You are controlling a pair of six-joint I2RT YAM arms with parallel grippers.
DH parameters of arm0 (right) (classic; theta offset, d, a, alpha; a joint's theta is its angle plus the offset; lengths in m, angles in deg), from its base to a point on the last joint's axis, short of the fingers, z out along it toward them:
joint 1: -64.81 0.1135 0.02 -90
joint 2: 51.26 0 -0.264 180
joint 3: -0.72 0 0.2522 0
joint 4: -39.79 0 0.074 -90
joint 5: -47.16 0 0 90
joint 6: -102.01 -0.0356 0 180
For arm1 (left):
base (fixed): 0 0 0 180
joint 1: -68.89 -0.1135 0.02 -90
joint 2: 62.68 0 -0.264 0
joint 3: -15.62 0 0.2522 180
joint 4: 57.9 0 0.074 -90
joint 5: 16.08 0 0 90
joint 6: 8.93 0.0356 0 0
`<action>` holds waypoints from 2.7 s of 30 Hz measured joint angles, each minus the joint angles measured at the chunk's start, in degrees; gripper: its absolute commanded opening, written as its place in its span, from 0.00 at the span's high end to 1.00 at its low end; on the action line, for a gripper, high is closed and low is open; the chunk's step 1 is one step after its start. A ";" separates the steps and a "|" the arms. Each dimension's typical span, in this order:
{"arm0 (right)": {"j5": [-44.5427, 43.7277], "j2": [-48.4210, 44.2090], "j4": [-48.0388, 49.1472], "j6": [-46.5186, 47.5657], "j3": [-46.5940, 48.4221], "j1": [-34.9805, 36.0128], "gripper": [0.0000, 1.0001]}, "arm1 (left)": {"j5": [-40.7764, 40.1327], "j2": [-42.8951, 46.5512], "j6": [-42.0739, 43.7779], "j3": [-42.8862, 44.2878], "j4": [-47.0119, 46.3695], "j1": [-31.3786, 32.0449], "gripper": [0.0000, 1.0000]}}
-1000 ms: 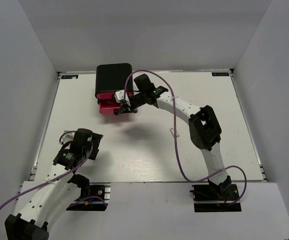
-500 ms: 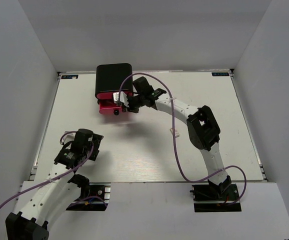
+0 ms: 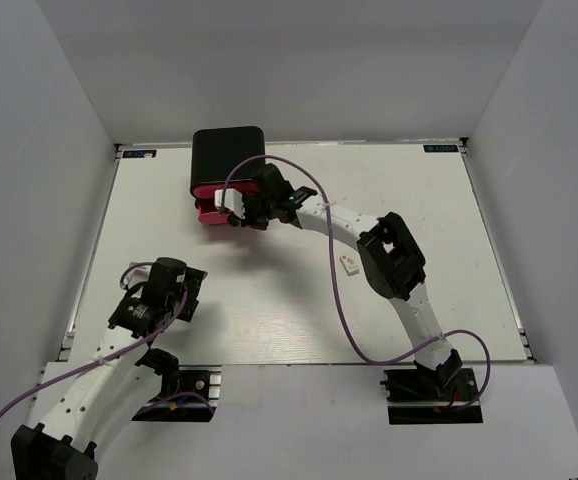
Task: Sort the stationery into containers
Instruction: Close the drawer, then open the drawer
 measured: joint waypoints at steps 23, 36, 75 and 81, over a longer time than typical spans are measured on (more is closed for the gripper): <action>-11.58 2.27 6.19 -2.32 3.37 1.03 1.00 | 0.07 0.00 -0.02 0.00 -0.68 -0.02 0.18; 2.91 -21.86 9.49 -1.09 -29.92 0.33 0.10 | 5.22 -5.42 3.58 -12.70 -29.20 -0.26 0.50; 7.56 -39.06 13.51 -21.70 -50.77 -24.33 0.76 | 6.36 -64.28 0.04 -3.76 -97.96 -4.20 0.49; 7.87 -39.06 13.49 -21.68 -51.17 -25.00 0.76 | 6.38 -66.82 -0.48 -3.17 -99.82 -4.20 0.45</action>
